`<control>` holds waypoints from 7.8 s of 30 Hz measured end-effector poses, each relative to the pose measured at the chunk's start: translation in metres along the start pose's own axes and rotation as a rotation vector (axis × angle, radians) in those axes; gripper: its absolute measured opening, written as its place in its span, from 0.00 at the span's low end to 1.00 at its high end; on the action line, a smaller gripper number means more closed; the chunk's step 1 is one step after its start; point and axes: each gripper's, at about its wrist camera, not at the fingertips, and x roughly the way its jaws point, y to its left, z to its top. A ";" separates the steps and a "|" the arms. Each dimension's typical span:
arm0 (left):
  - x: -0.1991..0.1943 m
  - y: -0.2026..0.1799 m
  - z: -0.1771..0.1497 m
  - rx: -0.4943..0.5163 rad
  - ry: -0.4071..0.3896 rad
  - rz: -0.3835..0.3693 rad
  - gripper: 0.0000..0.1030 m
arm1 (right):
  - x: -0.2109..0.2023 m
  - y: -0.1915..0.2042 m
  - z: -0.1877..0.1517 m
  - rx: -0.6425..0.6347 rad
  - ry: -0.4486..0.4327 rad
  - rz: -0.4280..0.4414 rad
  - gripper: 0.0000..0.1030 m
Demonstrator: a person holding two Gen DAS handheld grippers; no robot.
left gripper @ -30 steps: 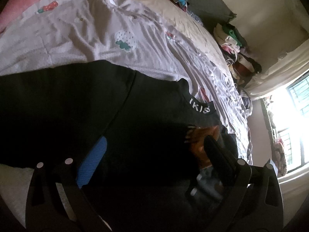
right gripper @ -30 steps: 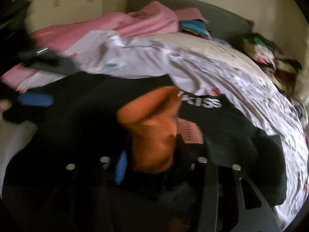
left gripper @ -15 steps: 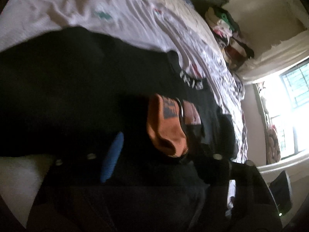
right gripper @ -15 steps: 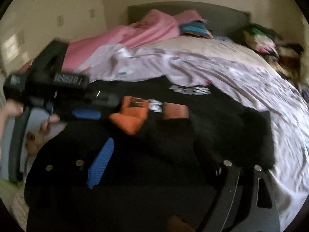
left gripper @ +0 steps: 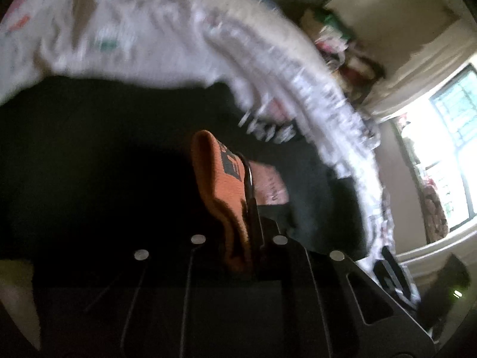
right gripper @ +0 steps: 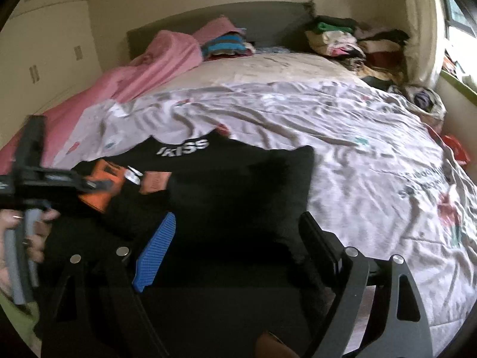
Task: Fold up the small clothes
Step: 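Carry the held sleeve across the shirt body and release it on the chest, then move the left gripper to the orange cuff of the other sleeve, then grasp the orange cuff with the left gripper and lift it, then carry the sleeve across the shirt, lay it over the first cuff, release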
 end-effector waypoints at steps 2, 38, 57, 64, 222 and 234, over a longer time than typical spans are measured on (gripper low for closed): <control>-0.021 -0.007 0.007 0.041 -0.058 0.009 0.05 | -0.001 -0.007 0.001 0.019 -0.005 -0.011 0.81; -0.005 0.053 -0.030 0.022 0.020 0.212 0.10 | 0.089 0.017 -0.008 -0.005 0.235 -0.017 0.81; -0.055 0.043 -0.043 0.062 -0.069 0.281 0.72 | 0.035 0.060 0.004 -0.060 0.092 0.059 0.96; -0.075 0.053 -0.050 0.047 -0.108 0.324 0.86 | 0.022 0.084 0.008 -0.097 0.062 0.083 0.96; 0.020 -0.047 -0.065 0.182 0.036 -0.050 0.44 | -0.003 -0.038 0.004 0.194 0.015 0.040 0.96; -0.031 -0.023 -0.051 0.171 -0.099 0.071 0.74 | 0.024 -0.005 0.003 0.137 0.090 0.123 0.87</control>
